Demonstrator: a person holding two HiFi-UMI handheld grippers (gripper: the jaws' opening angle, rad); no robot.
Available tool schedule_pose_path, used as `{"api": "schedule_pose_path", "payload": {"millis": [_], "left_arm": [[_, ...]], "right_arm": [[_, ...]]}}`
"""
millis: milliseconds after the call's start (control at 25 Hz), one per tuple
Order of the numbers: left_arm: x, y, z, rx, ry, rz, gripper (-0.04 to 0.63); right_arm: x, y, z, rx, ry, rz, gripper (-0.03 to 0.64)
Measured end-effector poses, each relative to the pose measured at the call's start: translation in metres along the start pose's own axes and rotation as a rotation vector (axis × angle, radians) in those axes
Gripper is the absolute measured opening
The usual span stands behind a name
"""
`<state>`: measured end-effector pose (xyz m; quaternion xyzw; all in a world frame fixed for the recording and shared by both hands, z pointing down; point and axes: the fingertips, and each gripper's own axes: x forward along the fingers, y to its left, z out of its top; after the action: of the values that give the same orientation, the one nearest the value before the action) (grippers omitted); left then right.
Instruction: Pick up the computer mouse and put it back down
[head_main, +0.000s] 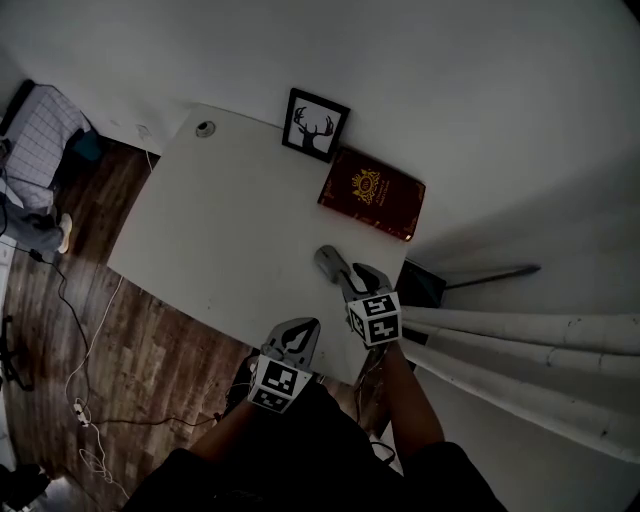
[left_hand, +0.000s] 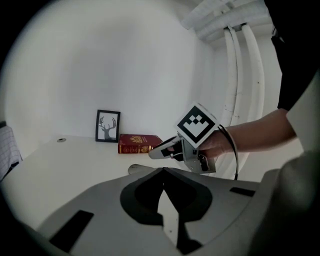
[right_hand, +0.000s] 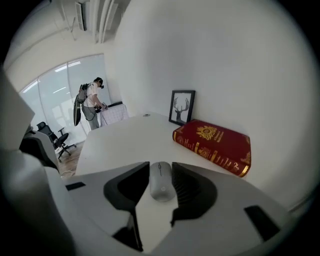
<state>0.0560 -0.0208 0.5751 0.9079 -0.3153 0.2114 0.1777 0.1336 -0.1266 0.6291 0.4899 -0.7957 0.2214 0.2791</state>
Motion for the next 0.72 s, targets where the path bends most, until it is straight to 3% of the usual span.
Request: {"api": "schedule_pose_path", "payload": {"millis": [40, 80, 320, 720], "left_arm": [[0.0, 0.003, -0.002, 0.001, 0.003, 0.004, 0.002], [0.001, 0.006, -0.003, -0.001, 0.004, 0.007, 0.002], [0.016, 0.02, -0.012, -0.05, 0.028, 0.006, 0.002], [0.036, 0.034, -0.012, -0.049, 0.049, -0.009, 0.002]], "right_arm": [[0.006, -0.001, -0.005, 0.005, 0.02, 0.008, 0.156], [0.011, -0.001, -0.009, 0.006, 0.038, 0.014, 0.164], [0.034, -0.008, -0.031, 0.01, 0.122, 0.023, 0.17], [0.058, -0.009, -0.041, 0.079, 0.182, 0.073, 0.214]]}}
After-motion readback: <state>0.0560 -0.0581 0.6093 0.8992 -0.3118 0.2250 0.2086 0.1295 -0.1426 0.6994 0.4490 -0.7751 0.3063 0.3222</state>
